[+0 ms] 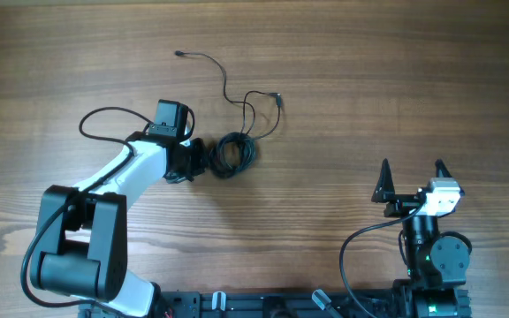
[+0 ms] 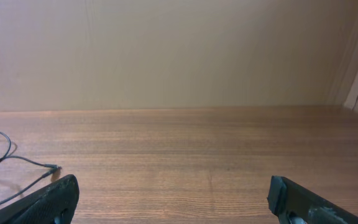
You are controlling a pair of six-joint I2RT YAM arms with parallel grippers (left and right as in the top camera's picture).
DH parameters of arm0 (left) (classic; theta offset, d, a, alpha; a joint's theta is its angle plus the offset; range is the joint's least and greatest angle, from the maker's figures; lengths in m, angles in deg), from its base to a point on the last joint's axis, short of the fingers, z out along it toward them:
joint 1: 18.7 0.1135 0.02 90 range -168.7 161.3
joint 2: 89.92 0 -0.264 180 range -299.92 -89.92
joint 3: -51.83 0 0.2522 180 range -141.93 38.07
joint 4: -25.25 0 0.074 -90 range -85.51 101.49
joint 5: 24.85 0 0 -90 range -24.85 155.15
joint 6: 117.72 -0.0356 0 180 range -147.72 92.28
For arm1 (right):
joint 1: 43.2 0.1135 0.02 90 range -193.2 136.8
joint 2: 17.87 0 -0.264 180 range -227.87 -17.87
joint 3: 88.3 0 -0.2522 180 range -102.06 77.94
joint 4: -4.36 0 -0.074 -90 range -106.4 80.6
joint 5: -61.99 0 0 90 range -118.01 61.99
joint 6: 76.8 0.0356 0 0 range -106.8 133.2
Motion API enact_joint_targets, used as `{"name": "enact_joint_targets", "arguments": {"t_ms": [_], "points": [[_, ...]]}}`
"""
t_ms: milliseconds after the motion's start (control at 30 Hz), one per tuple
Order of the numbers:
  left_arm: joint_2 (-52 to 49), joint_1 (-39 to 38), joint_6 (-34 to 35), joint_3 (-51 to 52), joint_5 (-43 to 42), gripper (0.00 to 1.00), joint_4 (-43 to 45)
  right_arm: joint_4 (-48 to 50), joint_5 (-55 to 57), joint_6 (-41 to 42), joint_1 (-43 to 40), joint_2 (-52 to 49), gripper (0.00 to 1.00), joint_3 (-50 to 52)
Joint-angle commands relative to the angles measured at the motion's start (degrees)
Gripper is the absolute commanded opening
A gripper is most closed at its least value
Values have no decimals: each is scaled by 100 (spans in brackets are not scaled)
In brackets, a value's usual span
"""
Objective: Untangle cables
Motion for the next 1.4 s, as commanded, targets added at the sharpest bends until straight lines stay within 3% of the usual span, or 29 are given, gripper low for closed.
{"name": "enact_joint_targets", "arguments": {"t_ms": [0,267,367,967,1133,1267,1300,1367], "points": [[-280,-26,9,192,111,4,-22,31,90,68,-22,31,100,2],[-105,-26,-9,-800,286,4,-968,31,90,68,-22,31,100,4],[-55,-26,-7,-1047,431,9,-1032,31,90,68,-22,31,100,2],[-157,-28,15,-363,428,14,-780,31,90,68,-22,31,100,4],[-157,-28,15,42,428,31,-389,31,90,68,-22,31,100,2],[-157,-28,15,203,428,39,-216,31,90,68,-24,31,100,4],[-157,-28,15,203,428,32,-212,31,90,70,-22,31,100,4],[-157,-26,15,203,428,4,-166,31,90,68,-24,31,100,4]]}}
